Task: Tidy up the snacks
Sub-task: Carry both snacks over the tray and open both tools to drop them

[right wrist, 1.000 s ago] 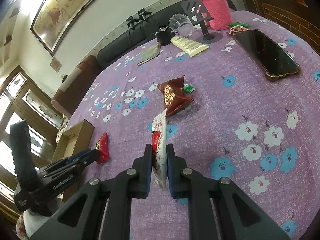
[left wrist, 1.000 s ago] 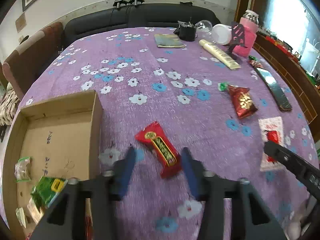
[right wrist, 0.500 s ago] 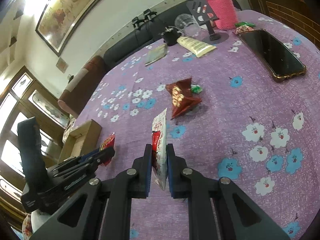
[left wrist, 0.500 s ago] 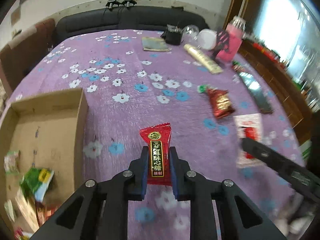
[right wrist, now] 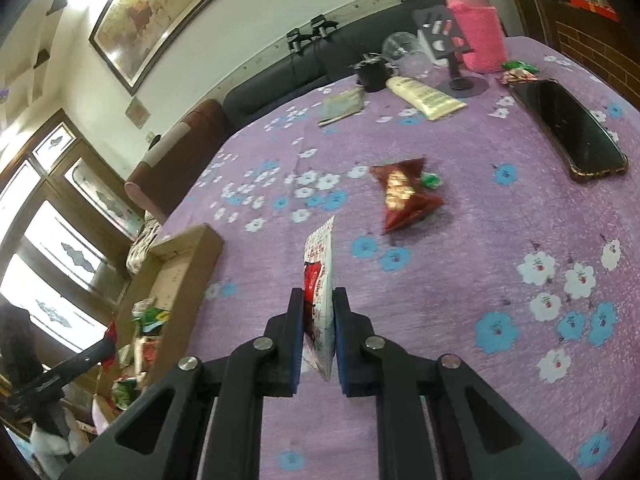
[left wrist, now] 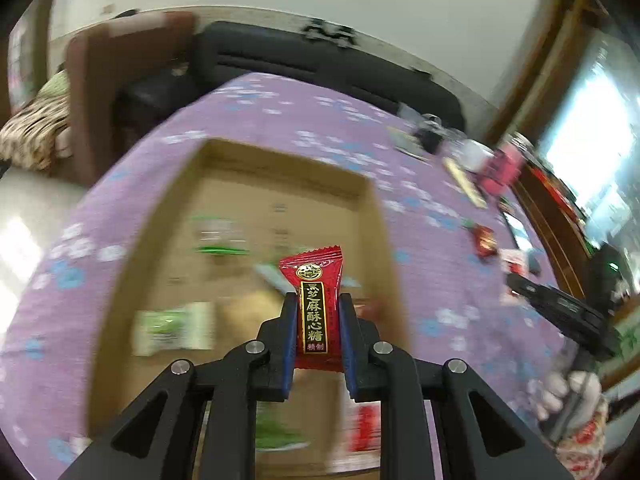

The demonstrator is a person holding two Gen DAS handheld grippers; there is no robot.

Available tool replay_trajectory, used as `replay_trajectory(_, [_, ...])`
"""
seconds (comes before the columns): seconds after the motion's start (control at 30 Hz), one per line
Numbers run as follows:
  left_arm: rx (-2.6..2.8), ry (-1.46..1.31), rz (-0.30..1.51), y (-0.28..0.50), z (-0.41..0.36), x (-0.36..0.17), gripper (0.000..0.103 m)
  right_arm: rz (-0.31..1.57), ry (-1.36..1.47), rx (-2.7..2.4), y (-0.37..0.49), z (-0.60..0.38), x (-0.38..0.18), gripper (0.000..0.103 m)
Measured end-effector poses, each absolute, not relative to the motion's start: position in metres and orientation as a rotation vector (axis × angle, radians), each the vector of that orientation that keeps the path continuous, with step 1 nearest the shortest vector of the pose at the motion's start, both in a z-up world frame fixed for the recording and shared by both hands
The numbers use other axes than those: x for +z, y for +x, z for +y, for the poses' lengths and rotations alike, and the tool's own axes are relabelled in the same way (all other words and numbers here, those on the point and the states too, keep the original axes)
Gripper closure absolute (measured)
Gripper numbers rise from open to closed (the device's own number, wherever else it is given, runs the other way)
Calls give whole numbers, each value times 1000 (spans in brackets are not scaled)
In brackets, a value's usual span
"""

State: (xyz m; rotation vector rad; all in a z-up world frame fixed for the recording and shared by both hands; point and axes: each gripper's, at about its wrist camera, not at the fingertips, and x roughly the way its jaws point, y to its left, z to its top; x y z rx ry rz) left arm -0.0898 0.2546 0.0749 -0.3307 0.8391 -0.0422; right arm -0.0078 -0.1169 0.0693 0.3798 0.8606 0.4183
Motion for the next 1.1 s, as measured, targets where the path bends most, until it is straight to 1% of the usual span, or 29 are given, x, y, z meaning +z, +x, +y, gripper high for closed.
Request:
replay_trajectory(0.2, [20, -367, 852, -85, 296, 60, 84, 909, 287, 546, -16, -43, 87, 90])
replay_trajectory(0.53, [8, -389, 876, -69, 310, 49, 84, 989, 157, 695, -12, 77, 96, 90])
replay_trajectory(0.83, [-8, -461, 861, -66, 324, 46, 84, 1058, 87, 689, 16, 145, 82, 90])
replay_trajectory(0.87, [-19, -477, 853, -68, 326, 47, 80, 1068, 88, 688, 19, 150, 79, 90])
replay_trajectory(0.9, [-23, -486, 846, -70, 327, 49, 74, 1077, 91, 689, 21, 154, 75, 90])
replay_trajectory(0.93, [-26, -493, 832, -73, 328, 51, 71, 1087, 95, 691, 23, 157, 72, 90])
replay_trajectory(1.0, [-28, -504, 808, -80, 330, 55, 58, 1099, 104, 688, 24, 161, 68, 89])
replay_trajectory(1.1, [-45, -514, 783, -90, 330, 62, 44, 1087, 104, 685, 24, 159, 69, 81])
